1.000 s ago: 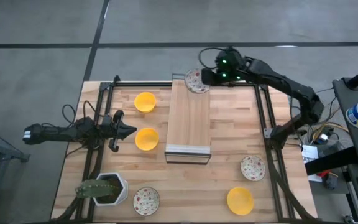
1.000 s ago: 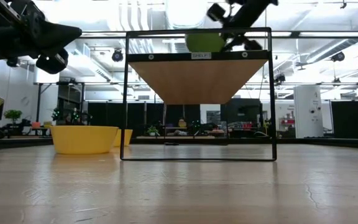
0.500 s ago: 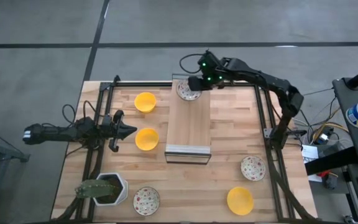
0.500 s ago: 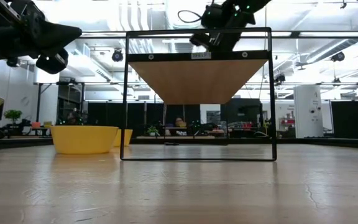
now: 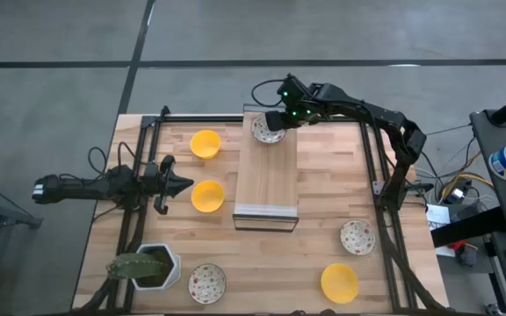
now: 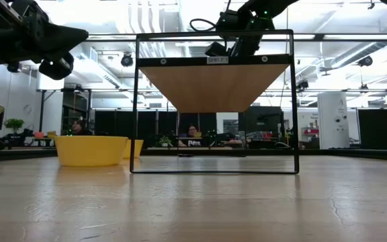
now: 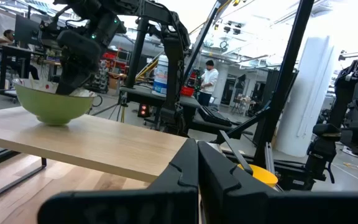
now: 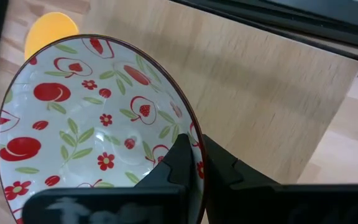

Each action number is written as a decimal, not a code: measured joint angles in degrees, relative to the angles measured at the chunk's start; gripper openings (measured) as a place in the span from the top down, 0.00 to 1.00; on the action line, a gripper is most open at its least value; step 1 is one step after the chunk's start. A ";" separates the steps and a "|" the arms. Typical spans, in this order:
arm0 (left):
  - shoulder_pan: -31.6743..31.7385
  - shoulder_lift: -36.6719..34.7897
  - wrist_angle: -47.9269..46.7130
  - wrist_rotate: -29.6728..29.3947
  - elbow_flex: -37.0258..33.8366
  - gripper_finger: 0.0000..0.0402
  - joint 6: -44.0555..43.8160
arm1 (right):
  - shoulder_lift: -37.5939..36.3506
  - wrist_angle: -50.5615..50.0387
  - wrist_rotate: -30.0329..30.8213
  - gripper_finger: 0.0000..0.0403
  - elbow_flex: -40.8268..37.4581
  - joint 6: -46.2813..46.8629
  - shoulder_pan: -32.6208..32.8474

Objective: Pick & Place Mini bowls
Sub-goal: Put the top white patterned bowl on the shelf

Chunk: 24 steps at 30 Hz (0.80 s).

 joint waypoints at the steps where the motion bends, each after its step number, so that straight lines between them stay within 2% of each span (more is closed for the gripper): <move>1: -0.01 0.00 0.00 0.00 0.02 1.00 0.01 | 0.08 -0.22 0.17 0.97 -0.04 -0.11 0.00; 20: 0.00 0.00 0.00 0.00 0.00 1.00 0.00 | 0.31 -0.85 1.13 0.97 -0.08 -2.55 0.00; 24: 0.00 0.00 0.00 0.00 0.00 1.00 0.00 | 0.31 -1.07 1.13 0.92 -0.10 -2.98 0.00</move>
